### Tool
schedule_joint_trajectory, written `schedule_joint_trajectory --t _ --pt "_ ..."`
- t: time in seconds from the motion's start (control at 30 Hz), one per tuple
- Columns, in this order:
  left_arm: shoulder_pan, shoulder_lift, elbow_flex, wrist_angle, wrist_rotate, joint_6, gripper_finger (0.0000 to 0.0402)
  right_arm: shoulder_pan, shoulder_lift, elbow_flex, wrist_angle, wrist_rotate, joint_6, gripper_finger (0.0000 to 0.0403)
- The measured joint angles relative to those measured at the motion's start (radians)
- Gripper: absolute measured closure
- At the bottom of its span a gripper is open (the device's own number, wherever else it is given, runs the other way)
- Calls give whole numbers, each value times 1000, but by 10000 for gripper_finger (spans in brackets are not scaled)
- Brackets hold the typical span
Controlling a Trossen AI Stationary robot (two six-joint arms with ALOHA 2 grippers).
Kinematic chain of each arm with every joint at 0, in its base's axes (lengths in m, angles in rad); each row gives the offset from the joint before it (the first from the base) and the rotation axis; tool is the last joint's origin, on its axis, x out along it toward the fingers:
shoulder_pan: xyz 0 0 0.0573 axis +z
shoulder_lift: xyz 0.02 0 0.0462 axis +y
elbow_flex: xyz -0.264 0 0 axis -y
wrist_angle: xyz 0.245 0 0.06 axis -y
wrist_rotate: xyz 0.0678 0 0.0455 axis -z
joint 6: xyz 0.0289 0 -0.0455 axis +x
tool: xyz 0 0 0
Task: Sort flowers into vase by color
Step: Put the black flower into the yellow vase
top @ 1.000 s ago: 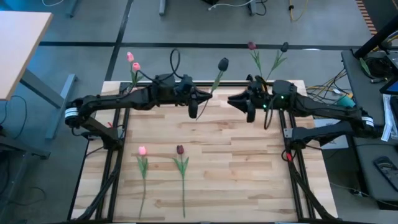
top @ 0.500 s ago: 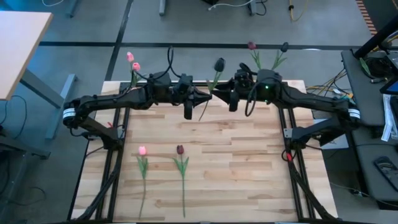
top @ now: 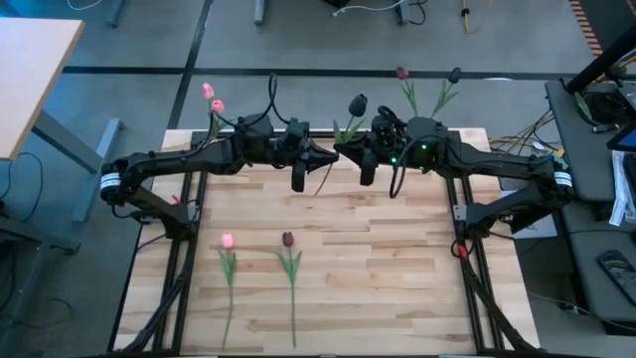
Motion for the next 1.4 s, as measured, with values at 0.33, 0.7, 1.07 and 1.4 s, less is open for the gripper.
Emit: schedule_joint_trajectory --t 0.33,0.7,1.07,1.4 --pt "13 -4 -3 -110 13 -15 338 -6 -27 119 -257 97 -128 386" --pt "8 -51 -16 -119 -17 60 314 -174 -154 159 -700 369 -367 387" --pt "9 -143 -102 -117 -116 39 328 -456 -255 -96 -458 456 -535 390" --pt "8 -304 -238 -92 -239 -24 328 -615 -263 -342 -145 453 -537 390"
